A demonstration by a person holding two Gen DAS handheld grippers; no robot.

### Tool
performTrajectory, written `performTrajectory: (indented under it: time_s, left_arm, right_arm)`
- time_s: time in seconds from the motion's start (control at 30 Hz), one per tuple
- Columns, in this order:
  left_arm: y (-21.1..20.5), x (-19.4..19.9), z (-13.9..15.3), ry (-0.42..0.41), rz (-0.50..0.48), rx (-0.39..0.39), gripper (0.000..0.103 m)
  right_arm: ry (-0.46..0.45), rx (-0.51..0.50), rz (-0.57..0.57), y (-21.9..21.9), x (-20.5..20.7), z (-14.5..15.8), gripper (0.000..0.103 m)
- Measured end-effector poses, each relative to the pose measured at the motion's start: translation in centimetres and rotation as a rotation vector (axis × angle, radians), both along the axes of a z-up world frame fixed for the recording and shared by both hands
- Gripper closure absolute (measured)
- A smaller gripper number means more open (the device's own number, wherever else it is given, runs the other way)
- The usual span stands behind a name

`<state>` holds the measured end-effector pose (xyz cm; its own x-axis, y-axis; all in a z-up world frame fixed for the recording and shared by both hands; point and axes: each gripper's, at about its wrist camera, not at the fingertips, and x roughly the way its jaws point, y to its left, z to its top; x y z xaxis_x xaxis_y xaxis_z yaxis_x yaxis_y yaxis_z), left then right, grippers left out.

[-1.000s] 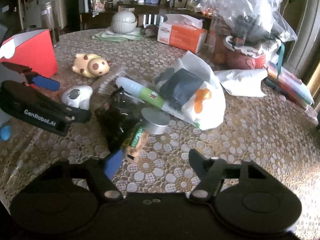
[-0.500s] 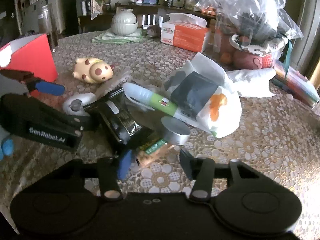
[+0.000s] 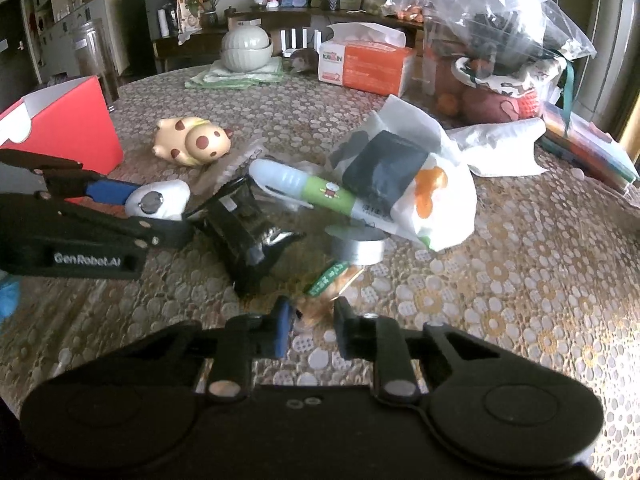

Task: Organize objects
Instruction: 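Grasp the white plush toy with the left tool while the right tool grasps the small snack packet, then lift the white plush toy and snack packet toward the red box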

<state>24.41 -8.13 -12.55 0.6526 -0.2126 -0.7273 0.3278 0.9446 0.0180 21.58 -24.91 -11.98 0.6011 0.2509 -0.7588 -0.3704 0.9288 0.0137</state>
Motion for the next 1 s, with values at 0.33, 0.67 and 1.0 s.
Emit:
performTrajectory:
  time_s: [0.33, 0.67, 1.0]
  left_arm:
    - [0.8, -3.5, 0.9, 0.033, 0.01, -0.053, 0.046]
    - [1.5, -7.7, 2.5, 0.043, 0.005, -0.098, 0.046]
    - [3.3, -11.3, 6.2, 0.007, 0.003, -0.131, 0.046]
  right_arm:
    - [0.042, 0.058, -0.008, -1.1, -3.8, 1.5, 0.082]
    - [0.09, 0.09, -0.017, -1.7, -8.1, 2.6, 0.082]
    - [-0.013, 0.078, 0.069, 1.2, -11.0, 7.5, 0.082]
